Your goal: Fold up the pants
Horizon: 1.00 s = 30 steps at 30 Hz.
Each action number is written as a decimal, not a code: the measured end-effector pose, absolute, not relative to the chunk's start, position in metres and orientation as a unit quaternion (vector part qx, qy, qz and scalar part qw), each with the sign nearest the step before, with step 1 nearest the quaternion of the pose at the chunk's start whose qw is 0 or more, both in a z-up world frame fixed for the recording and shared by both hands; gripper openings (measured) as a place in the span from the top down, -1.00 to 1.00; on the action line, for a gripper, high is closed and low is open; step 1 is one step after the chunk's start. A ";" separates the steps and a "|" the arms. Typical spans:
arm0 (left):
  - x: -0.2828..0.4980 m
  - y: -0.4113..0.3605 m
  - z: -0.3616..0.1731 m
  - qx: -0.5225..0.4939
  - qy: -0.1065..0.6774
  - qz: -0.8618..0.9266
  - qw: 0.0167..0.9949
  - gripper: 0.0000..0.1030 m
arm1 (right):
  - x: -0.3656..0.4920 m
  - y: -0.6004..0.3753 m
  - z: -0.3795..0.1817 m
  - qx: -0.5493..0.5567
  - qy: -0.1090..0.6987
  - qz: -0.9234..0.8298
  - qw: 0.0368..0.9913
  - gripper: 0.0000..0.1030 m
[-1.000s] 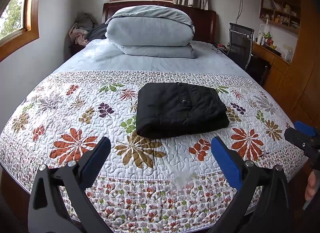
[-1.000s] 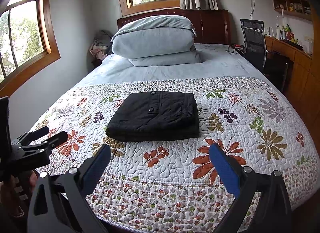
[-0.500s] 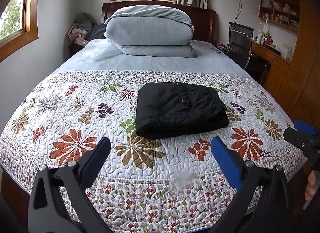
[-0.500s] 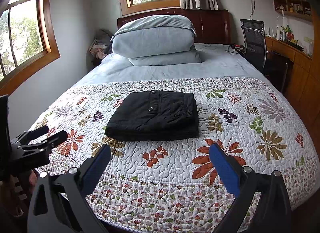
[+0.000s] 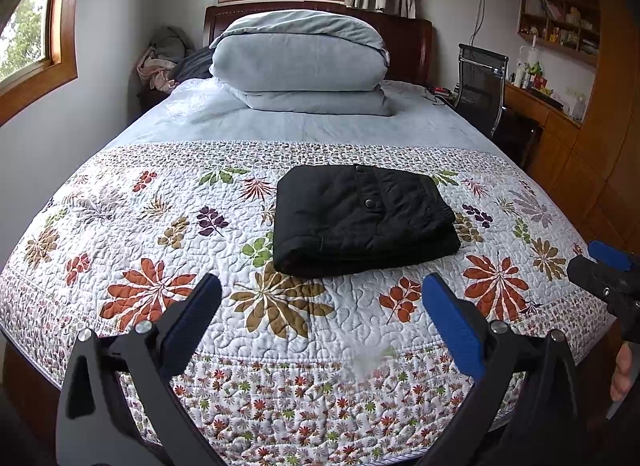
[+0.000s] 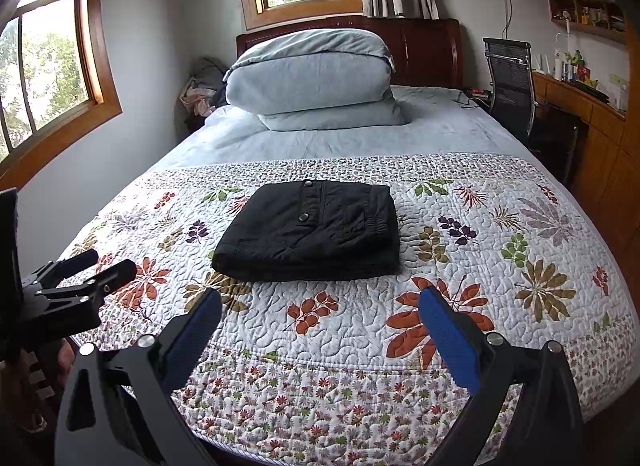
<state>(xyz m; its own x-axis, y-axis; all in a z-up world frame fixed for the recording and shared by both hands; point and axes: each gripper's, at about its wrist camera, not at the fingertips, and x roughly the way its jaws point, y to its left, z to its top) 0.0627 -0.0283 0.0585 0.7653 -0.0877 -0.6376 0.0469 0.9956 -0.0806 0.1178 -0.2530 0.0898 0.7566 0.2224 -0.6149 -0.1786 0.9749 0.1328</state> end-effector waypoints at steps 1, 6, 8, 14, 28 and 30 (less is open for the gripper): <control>0.062 -0.029 0.059 -0.030 0.340 -0.036 0.939 -0.94 | 0.118 -0.253 0.090 0.033 0.332 0.107 0.937 -0.93; 0.062 -0.029 0.059 -0.030 0.340 -0.036 0.939 -0.94 | 0.118 -0.253 0.090 0.033 0.332 0.107 0.937 -0.93; 0.062 -0.029 0.059 -0.030 0.340 -0.036 0.939 -0.94 | 0.118 -0.253 0.090 0.033 0.332 0.107 0.937 -0.93; 0.062 -0.030 0.058 -0.022 0.341 -0.039 0.939 -0.94 | 0.118 -0.253 0.089 0.033 0.333 0.107 0.936 -0.93; 0.067 -0.029 0.051 -0.034 0.346 -0.054 0.936 -0.94 | 0.119 -0.254 0.087 0.030 0.336 0.107 0.935 -0.93; 0.067 -0.028 0.051 -0.039 0.349 -0.054 0.935 -0.94 | 0.119 -0.253 0.087 0.030 0.336 0.107 0.935 -0.93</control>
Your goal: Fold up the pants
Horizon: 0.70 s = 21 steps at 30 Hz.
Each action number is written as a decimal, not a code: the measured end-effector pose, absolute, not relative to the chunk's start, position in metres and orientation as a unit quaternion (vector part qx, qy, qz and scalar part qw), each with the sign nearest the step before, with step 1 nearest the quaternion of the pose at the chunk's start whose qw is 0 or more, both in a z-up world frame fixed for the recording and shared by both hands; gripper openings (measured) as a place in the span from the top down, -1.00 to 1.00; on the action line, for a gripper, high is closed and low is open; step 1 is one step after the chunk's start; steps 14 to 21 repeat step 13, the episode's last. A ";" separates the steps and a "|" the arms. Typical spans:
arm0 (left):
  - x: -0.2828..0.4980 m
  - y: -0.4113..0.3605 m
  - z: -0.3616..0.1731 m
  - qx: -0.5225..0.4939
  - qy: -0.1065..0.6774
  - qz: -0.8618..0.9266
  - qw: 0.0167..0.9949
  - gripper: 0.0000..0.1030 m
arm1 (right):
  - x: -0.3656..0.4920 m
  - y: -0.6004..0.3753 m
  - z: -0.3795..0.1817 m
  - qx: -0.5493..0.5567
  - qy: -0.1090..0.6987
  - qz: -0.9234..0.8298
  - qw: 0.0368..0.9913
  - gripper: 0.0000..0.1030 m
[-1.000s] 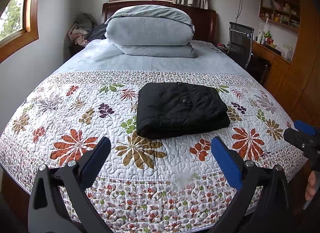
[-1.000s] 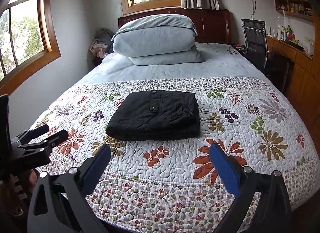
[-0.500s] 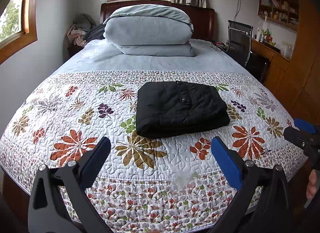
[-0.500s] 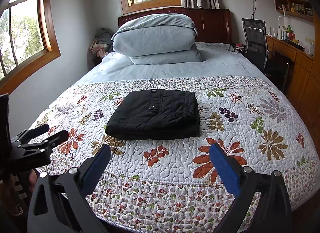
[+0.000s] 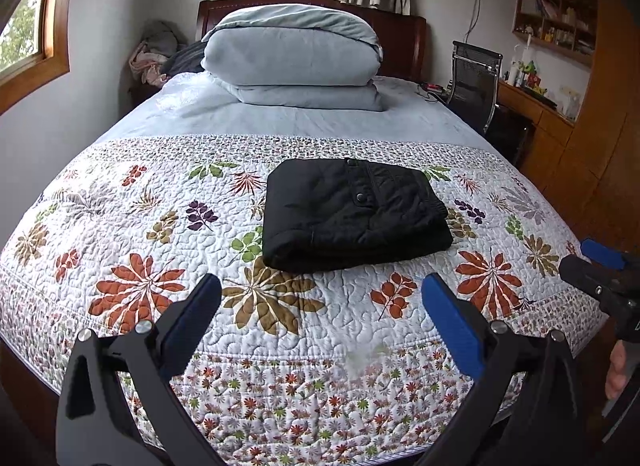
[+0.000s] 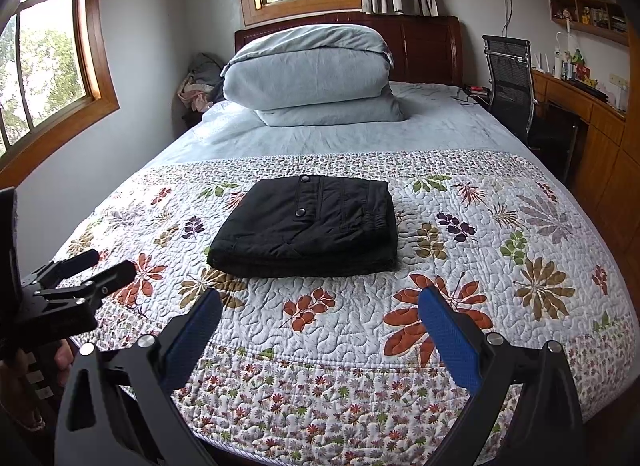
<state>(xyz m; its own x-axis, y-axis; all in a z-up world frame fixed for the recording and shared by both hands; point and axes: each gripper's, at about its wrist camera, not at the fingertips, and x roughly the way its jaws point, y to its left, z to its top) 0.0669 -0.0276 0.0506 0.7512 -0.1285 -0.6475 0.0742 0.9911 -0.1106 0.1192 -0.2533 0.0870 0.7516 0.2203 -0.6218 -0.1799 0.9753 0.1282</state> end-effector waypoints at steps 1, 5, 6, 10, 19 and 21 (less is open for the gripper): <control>0.067 -0.027 0.051 -0.040 0.349 -0.055 0.935 -0.94 | 0.119 -0.254 0.087 0.030 0.337 0.107 0.935 -0.93; 0.068 -0.026 0.051 -0.041 0.345 -0.056 0.936 -0.94 | 0.119 -0.257 0.085 0.029 0.337 0.109 0.935 -0.93; 0.068 -0.026 0.051 -0.041 0.345 -0.056 0.936 -0.94 | 0.120 -0.256 0.085 0.029 0.337 0.109 0.935 -0.93; 0.069 -0.025 0.051 -0.044 0.347 -0.054 0.935 -0.94 | 0.119 -0.257 0.085 0.030 0.339 0.109 0.934 -0.93; 0.070 -0.025 0.051 -0.044 0.347 -0.053 0.935 -0.94 | 0.121 -0.256 0.085 0.029 0.339 0.109 0.934 -0.93; 0.070 -0.025 0.051 -0.044 0.347 -0.053 0.935 -0.94 | 0.121 -0.256 0.085 0.029 0.339 0.109 0.934 -0.93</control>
